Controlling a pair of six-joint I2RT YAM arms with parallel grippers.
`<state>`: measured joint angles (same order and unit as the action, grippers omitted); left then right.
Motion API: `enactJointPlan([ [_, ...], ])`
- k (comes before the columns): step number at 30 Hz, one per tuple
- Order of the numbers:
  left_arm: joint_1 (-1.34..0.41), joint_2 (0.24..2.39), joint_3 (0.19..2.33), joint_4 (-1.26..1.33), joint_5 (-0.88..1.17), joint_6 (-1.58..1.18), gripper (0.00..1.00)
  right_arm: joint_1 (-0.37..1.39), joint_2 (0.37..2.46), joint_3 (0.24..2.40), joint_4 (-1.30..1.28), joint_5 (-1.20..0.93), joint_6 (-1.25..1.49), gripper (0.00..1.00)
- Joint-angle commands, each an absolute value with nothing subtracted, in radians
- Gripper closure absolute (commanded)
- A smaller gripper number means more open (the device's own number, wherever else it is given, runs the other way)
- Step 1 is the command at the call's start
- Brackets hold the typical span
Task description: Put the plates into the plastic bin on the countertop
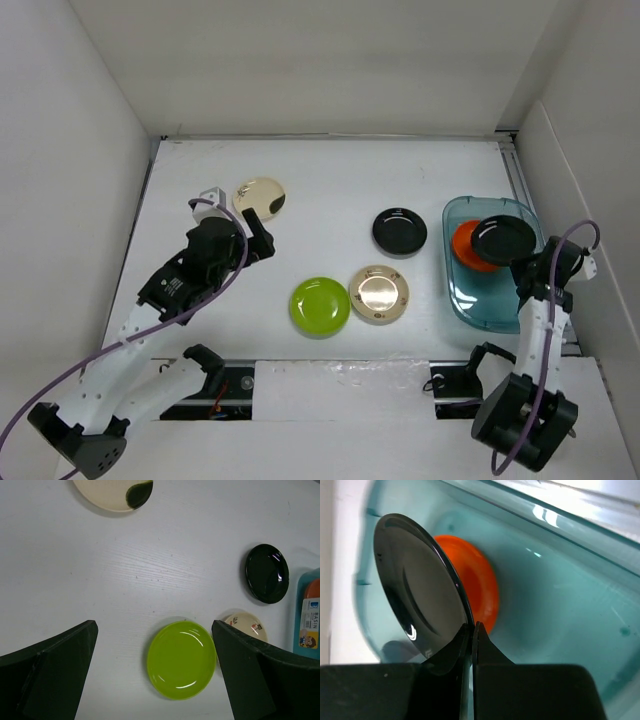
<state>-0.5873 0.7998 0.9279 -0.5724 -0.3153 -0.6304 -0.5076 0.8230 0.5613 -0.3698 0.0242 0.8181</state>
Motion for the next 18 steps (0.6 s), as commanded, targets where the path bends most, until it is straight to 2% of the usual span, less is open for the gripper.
enactJointPlan([
  [1, -0.583, 0.761, 0.925, -0.540, -0.314, -0.617, 0.00, -0.544, 0.897, 0.531, -0.233, -0.060, 0.845, 1.00],
  [5, -0.583, 0.752, 0.925, -0.540, -0.314, -0.617, 0.00, -0.545, 0.966, 0.531, -0.189, -0.124, 0.845, 1.00],
  [8, -0.583, 0.752, 0.925, -0.540, -0.314, -0.617, 0.00, -0.545, 0.942, 0.531, -0.163, -0.161, 0.845, 1.00],
  [11, -0.583, 0.742, 0.925, -0.540, -0.314, -0.617, 0.00, -0.545, 0.919, 0.549, -0.163, -0.138, 0.845, 0.92],
  [12, -0.583, 0.742, 0.925, -0.540, -0.314, -0.617, 0.00, -0.545, 0.919, 0.561, -0.163, -0.138, 0.845, 0.79],
  [13, -0.583, 0.742, 0.925, -0.540, -0.314, -0.617, 0.00, -0.545, 0.919, 0.561, -0.163, -0.138, 0.845, 0.31],
  [14, -0.583, 0.742, 0.925, -0.540, -0.314, -0.617, 0.00, -0.545, 0.919, 0.574, -0.185, -0.138, 0.845, 0.20],
  [16, -0.583, 0.733, 0.925, -0.540, -0.314, -0.617, 0.00, -0.545, 0.919, 0.595, -0.212, -0.138, 0.845, 0.14],
  [18, -0.583, 0.733, 0.925, -0.540, -0.314, -0.617, 0.00, -0.545, 0.919, 0.606, -0.242, -0.138, 0.845, 0.13],
])
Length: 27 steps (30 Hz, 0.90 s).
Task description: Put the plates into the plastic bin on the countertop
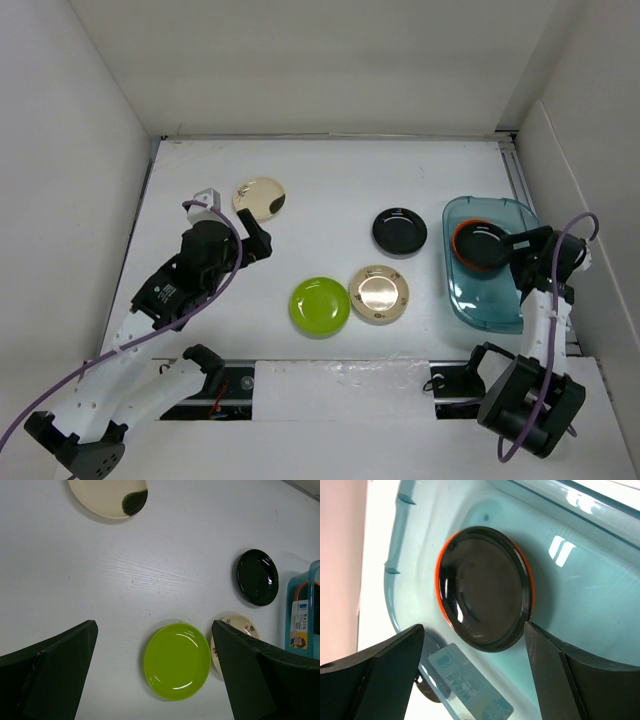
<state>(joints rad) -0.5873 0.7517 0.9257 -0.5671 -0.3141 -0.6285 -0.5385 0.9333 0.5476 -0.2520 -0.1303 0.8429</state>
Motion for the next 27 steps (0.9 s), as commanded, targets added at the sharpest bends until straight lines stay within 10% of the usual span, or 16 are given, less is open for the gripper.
enactJointPlan([
  [1, -0.583, 0.733, 0.925, -0.540, -0.314, -0.617, 0.00, -0.545, 0.919, 0.606, -0.242, -0.138, 0.836, 0.13],
  [9, -0.583, 0.733, 0.925, -0.540, -0.324, -0.617, 0.00, -0.454, 0.726, 0.615, -0.163, -0.444, 0.776, 0.06],
  [13, -0.583, 0.733, 0.925, -0.551, -0.350, -0.626, 0.00, -0.112, 0.748, 0.685, -0.162, -0.456, 0.651, 0.05],
  [20, -0.583, 0.742, 0.925, -0.571, -0.383, -0.649, 0.00, 0.465, 1.141, 0.836, -0.166, -0.332, 0.470, 0.05],
  [27, -0.583, 0.752, 0.925, -0.571, -0.383, -0.649, 0.00, 0.593, 1.615, 1.069, -0.112, -0.508, 0.312, 0.06],
])
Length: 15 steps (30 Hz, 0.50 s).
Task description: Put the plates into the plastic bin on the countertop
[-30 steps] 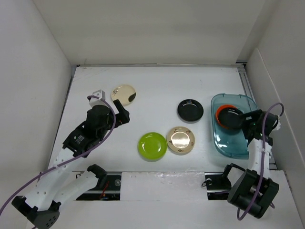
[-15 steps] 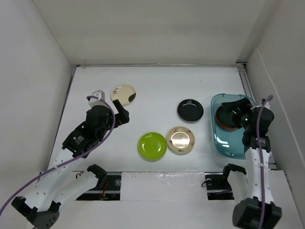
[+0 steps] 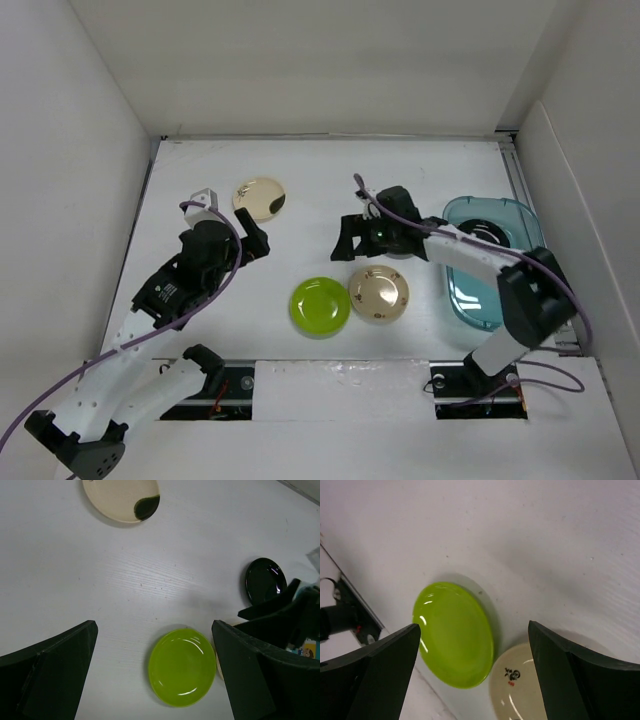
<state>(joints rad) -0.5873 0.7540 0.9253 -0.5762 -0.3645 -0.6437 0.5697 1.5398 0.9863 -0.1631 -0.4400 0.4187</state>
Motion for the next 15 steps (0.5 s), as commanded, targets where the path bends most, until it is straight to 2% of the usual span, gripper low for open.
enactJointPlan([
  [1, -0.583, 0.752, 0.925, -0.571, -0.383, -0.649, 0.00, 0.603, 1.687, 1.116, -0.112, -0.526, 0.296, 0.06],
  [3, -0.583, 0.752, 0.925, -0.571, -0.393, -0.658, 0.00, 0.626, 1.748, 1.164, -0.123, -0.580, 0.240, 0.07],
  [8, -0.583, 0.752, 0.925, -0.571, -0.393, -0.658, 0.00, 0.690, 1.911, 1.308, -0.204, -0.557, 0.167, 0.10],
  [15, -0.583, 0.752, 0.934, -0.580, -0.414, -0.669, 0.00, 0.667, 2.003, 1.258, -0.161, -0.647, 0.169, 0.16],
])
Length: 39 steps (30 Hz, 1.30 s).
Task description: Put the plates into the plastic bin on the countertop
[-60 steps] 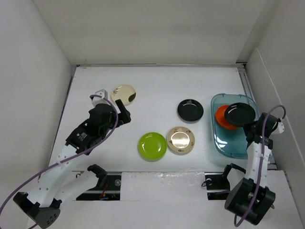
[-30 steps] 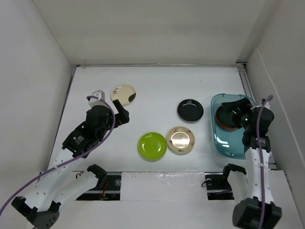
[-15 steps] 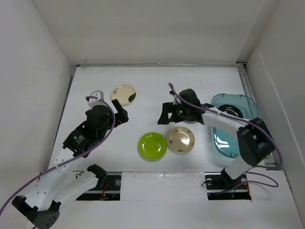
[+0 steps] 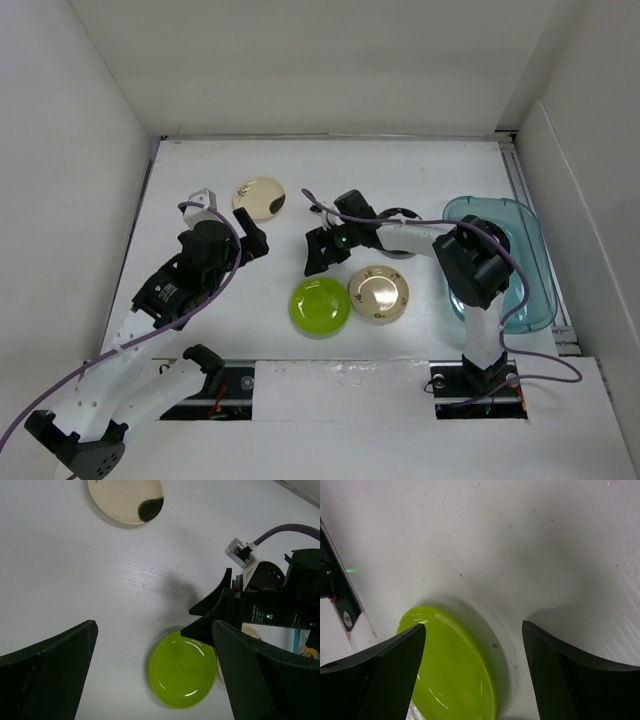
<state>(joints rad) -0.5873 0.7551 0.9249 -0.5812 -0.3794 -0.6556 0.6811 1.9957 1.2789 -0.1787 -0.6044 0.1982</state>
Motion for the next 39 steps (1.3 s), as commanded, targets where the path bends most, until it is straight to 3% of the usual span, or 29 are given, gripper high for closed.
enactJointPlan([
  [1, -0.583, 0.743, 0.934, -0.590, -0.425, -0.684, 0.00, 0.667, 2.003, 1.247, -0.147, -0.647, 0.169, 0.16],
  [5, -0.583, 0.742, 0.960, -0.673, -0.541, -0.762, 0.00, 0.658, 2.003, 1.215, -0.138, -0.638, 0.192, 0.23],
  [17, -0.583, 0.733, 0.960, -0.663, -0.532, -0.753, 0.00, 0.647, 2.000, 1.109, -0.114, -0.624, 0.210, 0.36],
  [25, -0.583, 0.733, 0.960, -0.653, -0.514, -0.744, 0.00, 0.657, 1.957, 1.066, -0.114, -0.592, 0.239, 0.39],
  [30, -0.583, 0.724, 0.960, -0.653, -0.514, -0.744, 0.00, 0.657, 1.982, 1.057, -0.114, -0.580, 0.259, 0.57],
  [39, -0.583, 0.706, 0.951, -0.644, -0.514, -0.744, 0.00, 0.657, 2.014, 1.075, -0.133, -0.560, 0.278, 0.77],
])
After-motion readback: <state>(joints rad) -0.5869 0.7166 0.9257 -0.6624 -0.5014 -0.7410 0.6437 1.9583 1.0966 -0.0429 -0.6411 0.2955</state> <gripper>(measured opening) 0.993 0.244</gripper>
